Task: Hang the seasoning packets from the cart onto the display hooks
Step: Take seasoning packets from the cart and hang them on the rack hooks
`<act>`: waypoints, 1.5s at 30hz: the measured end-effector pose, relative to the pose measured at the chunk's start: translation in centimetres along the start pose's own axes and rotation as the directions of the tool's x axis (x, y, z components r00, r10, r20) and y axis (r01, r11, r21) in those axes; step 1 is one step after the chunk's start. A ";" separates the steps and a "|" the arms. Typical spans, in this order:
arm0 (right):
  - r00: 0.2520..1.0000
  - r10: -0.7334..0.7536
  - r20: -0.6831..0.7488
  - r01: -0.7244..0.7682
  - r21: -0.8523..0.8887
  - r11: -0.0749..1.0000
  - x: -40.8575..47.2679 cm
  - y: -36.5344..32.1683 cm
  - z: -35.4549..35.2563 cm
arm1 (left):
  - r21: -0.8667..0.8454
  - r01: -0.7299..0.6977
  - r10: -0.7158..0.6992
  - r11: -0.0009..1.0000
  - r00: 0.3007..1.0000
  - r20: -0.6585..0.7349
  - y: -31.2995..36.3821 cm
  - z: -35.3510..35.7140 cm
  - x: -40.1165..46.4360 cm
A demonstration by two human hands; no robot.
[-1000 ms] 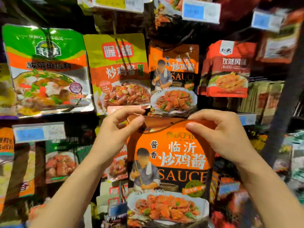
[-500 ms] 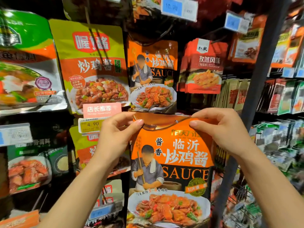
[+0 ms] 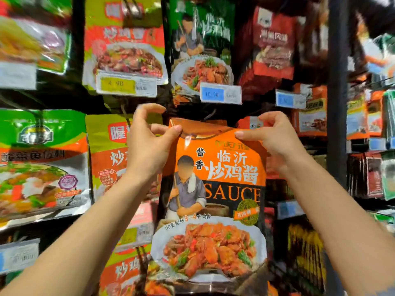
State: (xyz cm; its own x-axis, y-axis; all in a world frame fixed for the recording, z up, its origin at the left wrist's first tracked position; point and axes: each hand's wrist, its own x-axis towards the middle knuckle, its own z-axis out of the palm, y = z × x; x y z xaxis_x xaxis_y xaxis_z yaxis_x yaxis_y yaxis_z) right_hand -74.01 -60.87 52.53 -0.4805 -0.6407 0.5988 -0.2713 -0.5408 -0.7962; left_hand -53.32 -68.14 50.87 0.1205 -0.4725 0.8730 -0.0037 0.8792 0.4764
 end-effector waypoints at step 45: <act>0.973 -0.031 0.229 -0.028 0.248 0.968 11.9 1.4 2.2 | 0.381 -0.208 0.304 0.901 0.929 -0.210 -1.8 5.0 6.7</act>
State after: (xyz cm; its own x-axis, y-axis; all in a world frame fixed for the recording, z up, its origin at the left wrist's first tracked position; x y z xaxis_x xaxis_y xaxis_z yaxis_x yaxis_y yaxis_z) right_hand -78.29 -70.43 58.75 -0.2686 -0.7313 0.6269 -0.0426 -0.6412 -0.7662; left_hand -57.43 -73.17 56.36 0.3196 -0.1592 0.9341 -0.4070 0.8672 0.2870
